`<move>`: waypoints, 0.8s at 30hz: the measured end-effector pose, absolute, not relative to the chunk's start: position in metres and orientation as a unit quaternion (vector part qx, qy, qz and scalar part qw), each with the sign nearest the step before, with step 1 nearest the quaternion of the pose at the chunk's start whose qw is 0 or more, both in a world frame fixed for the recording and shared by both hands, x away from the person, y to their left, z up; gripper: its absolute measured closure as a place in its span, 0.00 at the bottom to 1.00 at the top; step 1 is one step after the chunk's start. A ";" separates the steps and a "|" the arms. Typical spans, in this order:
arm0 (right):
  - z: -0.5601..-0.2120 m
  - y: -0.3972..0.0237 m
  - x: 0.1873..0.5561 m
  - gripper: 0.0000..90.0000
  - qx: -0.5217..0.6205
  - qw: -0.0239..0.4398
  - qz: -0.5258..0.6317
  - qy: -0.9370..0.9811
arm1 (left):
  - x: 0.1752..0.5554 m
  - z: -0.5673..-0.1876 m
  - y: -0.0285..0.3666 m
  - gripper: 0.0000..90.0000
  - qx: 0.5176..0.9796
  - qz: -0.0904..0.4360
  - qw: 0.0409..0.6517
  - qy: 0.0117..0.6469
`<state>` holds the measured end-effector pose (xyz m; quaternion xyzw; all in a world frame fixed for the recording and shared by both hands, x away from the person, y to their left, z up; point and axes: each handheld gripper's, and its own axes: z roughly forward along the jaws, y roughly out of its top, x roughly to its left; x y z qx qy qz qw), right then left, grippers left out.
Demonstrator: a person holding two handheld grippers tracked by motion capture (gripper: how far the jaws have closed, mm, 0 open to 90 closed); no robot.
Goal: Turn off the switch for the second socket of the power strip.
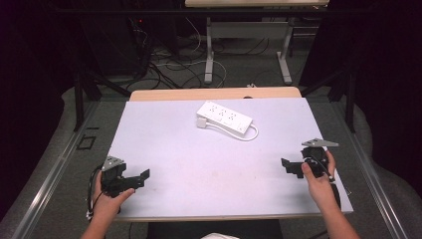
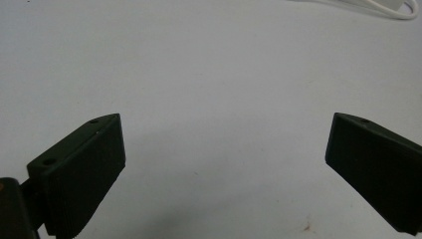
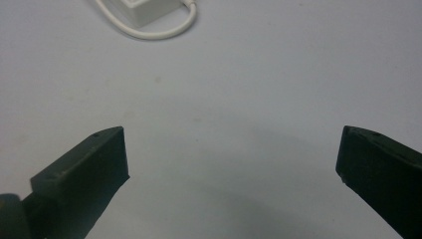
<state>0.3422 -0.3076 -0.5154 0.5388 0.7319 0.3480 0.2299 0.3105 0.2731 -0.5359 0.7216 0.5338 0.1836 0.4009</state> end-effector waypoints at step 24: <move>-0.551 -0.340 0.344 0.00 0.593 0.241 0.334 0.692 | 0.311 -0.537 0.274 0.02 0.720 0.182 0.400 0.537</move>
